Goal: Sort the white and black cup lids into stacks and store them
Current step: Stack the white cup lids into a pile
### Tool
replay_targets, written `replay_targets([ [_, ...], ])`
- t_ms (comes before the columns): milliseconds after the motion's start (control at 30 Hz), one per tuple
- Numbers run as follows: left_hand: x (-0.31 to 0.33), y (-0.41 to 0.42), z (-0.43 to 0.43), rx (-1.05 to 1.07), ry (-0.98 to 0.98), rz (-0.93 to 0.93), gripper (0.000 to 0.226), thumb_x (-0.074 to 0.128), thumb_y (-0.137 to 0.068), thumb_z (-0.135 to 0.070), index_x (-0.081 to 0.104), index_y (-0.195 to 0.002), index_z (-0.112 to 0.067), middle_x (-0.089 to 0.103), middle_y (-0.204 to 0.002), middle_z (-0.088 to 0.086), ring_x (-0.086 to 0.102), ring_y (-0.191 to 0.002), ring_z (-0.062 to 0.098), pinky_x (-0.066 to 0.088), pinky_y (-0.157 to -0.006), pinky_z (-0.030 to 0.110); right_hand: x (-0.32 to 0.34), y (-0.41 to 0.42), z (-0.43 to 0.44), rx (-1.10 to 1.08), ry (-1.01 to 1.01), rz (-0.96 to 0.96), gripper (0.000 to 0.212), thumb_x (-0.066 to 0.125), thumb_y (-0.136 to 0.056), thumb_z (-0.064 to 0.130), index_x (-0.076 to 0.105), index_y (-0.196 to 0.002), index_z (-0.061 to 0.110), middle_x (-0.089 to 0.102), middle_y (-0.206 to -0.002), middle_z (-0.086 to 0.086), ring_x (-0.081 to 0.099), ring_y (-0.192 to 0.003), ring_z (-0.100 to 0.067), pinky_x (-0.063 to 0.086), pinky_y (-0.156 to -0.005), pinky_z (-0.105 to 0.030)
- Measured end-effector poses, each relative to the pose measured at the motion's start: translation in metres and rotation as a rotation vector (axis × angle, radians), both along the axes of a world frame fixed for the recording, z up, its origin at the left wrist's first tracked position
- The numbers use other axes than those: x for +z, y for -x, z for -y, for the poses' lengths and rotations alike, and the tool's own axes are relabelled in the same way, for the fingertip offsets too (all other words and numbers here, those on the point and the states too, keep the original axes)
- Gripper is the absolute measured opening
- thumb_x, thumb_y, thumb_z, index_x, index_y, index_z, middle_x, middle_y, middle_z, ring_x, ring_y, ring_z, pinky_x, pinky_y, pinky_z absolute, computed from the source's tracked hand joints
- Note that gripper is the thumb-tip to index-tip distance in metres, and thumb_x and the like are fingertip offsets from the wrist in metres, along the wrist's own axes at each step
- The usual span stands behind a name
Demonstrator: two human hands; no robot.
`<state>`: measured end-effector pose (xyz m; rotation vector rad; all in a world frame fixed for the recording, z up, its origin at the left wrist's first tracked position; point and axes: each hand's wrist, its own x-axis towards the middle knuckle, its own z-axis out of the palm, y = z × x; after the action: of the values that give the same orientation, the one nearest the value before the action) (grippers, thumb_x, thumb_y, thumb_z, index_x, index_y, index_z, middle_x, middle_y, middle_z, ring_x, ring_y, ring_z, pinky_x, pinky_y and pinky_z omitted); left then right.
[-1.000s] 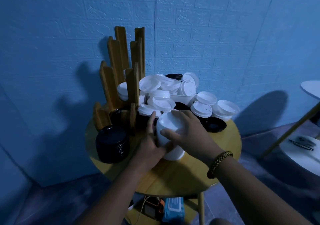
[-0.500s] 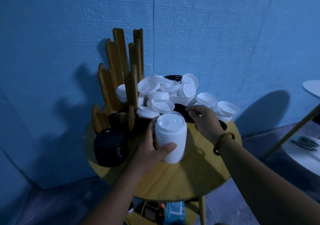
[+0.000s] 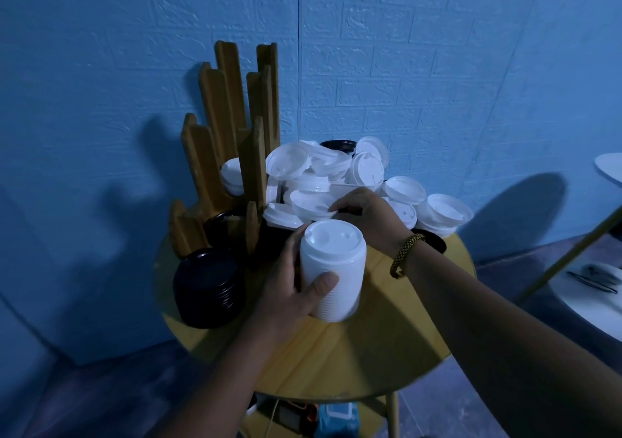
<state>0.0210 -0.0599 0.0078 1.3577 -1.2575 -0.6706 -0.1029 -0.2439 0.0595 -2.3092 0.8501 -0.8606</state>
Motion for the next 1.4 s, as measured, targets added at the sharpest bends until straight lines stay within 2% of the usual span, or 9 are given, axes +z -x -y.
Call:
replay_targets([
  [133, -0.001, 0.000, 0.001, -0.011, 0.010, -0.017, 0.082, 0.070, -0.066, -0.073, 0.028, -0.137, -0.071, 0.047, -0.138, -0.037, 0.047, -0.120, -0.018, 0.042, -0.088, 0.014, 0.014, 0.017, -0.009, 0.127, -0.390, 0.253, 0.007, 0.069, -0.093, 0.012, 0.069, -0.086, 0.010, 0.065, -0.079, 0.002, 0.058, -0.071, -0.008, 0.048, -0.069, -0.024],
  [500, -0.004, 0.000, 0.002, -0.033, 0.025, -0.054, 0.085, 0.072, -0.070, -0.068, 0.031, -0.144, -0.062, 0.051, -0.138, -0.036, 0.049, -0.125, -0.014, 0.043, -0.094, 0.019, 0.027, 0.053, -0.031, 0.095, -1.101, 0.903, 0.011, 0.053, -0.099, 0.014, 0.059, -0.091, 0.010, 0.051, -0.062, 0.003, 0.051, -0.057, -0.008, 0.045, -0.065, -0.021],
  [667, -0.004, 0.001, 0.003, -0.043, 0.018, -0.053, 0.085, 0.073, -0.070, -0.066, 0.031, -0.143, -0.061, 0.051, -0.137, -0.037, 0.049, -0.124, -0.014, 0.044, -0.089, 0.010, 0.030, 0.058, -0.045, 0.051, -1.065, 0.803, 0.024, 0.049, -0.100, 0.011, 0.062, -0.119, 0.016, 0.055, -0.075, 0.000, 0.045, -0.056, -0.010, 0.038, -0.047, -0.020],
  [833, -0.002, 0.001, 0.000, -0.019, 0.018, -0.044, 0.082, 0.071, -0.068, -0.069, 0.028, -0.138, -0.068, 0.049, -0.137, -0.040, 0.044, -0.122, -0.022, 0.041, -0.086, 0.002, 0.037, 0.047, -0.061, -0.027, -1.051, 0.683, 0.017, 0.056, -0.100, 0.019, 0.068, -0.110, 0.012, 0.054, -0.081, -0.005, 0.043, -0.054, -0.012, 0.035, -0.042, -0.021],
  [967, 0.000, 0.001, -0.001, -0.010, 0.011, -0.034, 0.081, 0.070, -0.067, -0.072, 0.028, -0.136, -0.069, 0.048, -0.133, -0.045, 0.043, -0.119, -0.026, 0.041, -0.085, 0.002, 0.037, 0.047, -0.068, 0.115, -1.006, 0.567, 0.026, 0.062, -0.096, 0.023, 0.066, -0.117, 0.008, 0.068, -0.091, -0.004, 0.061, -0.065, -0.011, 0.049, -0.051, -0.021],
  [1100, -0.004, -0.001, 0.001, -0.015, 0.002, -0.048, 0.077, 0.072, -0.069, -0.071, 0.029, -0.132, -0.077, 0.049, -0.136, -0.041, 0.046, -0.122, -0.020, 0.043, -0.095, 0.018, 0.026, 0.074, -0.064, -0.003, -0.964, 0.775, 0.020, 0.055, -0.096, 0.004, 0.065, -0.114, 0.006, 0.071, -0.099, -0.012, 0.070, -0.083, -0.020, 0.059, -0.066, -0.029],
  [1167, -0.005, -0.001, 0.002, -0.022, 0.000, -0.060, 0.075, 0.072, -0.069, -0.070, 0.030, -0.130, -0.078, 0.050, -0.135, -0.041, 0.047, -0.122, -0.019, 0.044, -0.094, 0.017, 0.012, 0.097, -0.060, -0.098, -0.895, 0.630, 0.018, 0.056, -0.097, 0.007, 0.067, -0.110, 0.009, 0.070, -0.104, -0.015, 0.069, -0.084, -0.021, 0.057, -0.065, -0.030],
  [1333, -0.007, -0.001, 0.005, -0.035, 0.015, -0.049, 0.091, 0.072, -0.069, -0.069, 0.030, -0.149, -0.055, 0.051, -0.140, -0.034, 0.048, -0.124, -0.015, 0.042, -0.090, 0.012, -0.020, 0.113, -0.064, -0.158, -0.391, -0.338, 0.017, 0.058, -0.099, 0.029, 0.070, -0.110, 0.032, 0.064, -0.109, 0.011, 0.060, -0.097, -0.008, 0.046, -0.073, -0.022],
  [1400, -0.008, -0.002, 0.006, -0.029, 0.018, -0.041, 0.094, 0.072, -0.069, -0.070, 0.030, -0.151, -0.053, 0.049, -0.144, -0.030, 0.047, -0.128, -0.010, 0.042, -0.095, 0.019, -0.024, 0.108, -0.064, -0.109, -0.229, -0.463, 0.022, 0.060, -0.097, 0.036, 0.065, -0.118, 0.036, 0.060, -0.115, 0.014, 0.057, -0.102, -0.004, 0.044, -0.078, -0.017],
])
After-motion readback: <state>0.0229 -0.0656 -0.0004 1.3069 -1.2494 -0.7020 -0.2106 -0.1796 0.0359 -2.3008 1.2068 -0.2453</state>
